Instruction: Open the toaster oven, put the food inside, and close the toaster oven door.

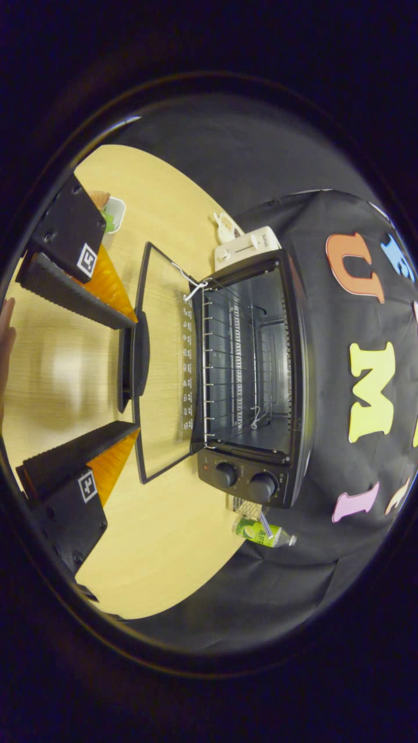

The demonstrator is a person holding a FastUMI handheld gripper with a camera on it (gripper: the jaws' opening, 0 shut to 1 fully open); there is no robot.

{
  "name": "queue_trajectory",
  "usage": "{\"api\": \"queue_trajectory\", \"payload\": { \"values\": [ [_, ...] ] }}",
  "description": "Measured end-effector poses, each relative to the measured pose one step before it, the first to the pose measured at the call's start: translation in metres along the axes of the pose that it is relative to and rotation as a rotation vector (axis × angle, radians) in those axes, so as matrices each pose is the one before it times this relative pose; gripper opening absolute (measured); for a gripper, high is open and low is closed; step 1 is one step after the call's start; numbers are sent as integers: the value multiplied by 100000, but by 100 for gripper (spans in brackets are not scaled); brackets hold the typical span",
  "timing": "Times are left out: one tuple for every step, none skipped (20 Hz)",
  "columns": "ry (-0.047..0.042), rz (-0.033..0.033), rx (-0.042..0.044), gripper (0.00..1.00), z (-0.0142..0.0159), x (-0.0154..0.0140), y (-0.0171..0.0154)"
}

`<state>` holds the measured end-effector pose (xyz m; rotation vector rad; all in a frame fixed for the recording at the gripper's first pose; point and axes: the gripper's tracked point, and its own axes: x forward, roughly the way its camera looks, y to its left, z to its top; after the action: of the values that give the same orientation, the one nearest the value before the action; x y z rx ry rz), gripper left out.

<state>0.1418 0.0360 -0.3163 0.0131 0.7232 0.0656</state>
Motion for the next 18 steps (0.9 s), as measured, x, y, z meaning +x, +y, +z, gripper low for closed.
{"api": "queue_trajectory", "payload": {
  "values": [
    [-908, 1485, 1050, 100, 635, -676, 55],
    [-304, 2430, 1289, 100, 446, -572, 333],
    [-83, 3317, 1801, 100, 241, -468, 480],
    [522, 2976, 1754, 100, 244, -458, 485],
    [944, 3007, 1933, 100, 2, -874, 585],
    [1441, 3568, 1963, 100, -186, -654, 840],
    [1846, 4129, 1557, 100, -283, -598, 980],
    [2210, 4797, 1968, 100, -303, -369, 1064],
    [3226, 4723, 1198, 100, -560, -543, 1171],
    [3907, 4694, 660, 100, -721, -240, 1087],
    [3182, 3242, 148, 100, -894, -182, 656],
    [1583, 2225, 747, 100, -244, -39, 495],
    [2450, 2128, 959, 100, -526, 168, 304],
    [3899, 2774, 1899, 100, -746, 356, 457],
    [5104, 3478, 2408, 99, -1039, 219, 527],
    [5308, 3184, 2472, 98, -893, 308, 548],
    [4876, 1346, 457, 97, -847, 221, 161],
    [2098, 1538, -275, 96, -405, 425, 284]
  ]
}}
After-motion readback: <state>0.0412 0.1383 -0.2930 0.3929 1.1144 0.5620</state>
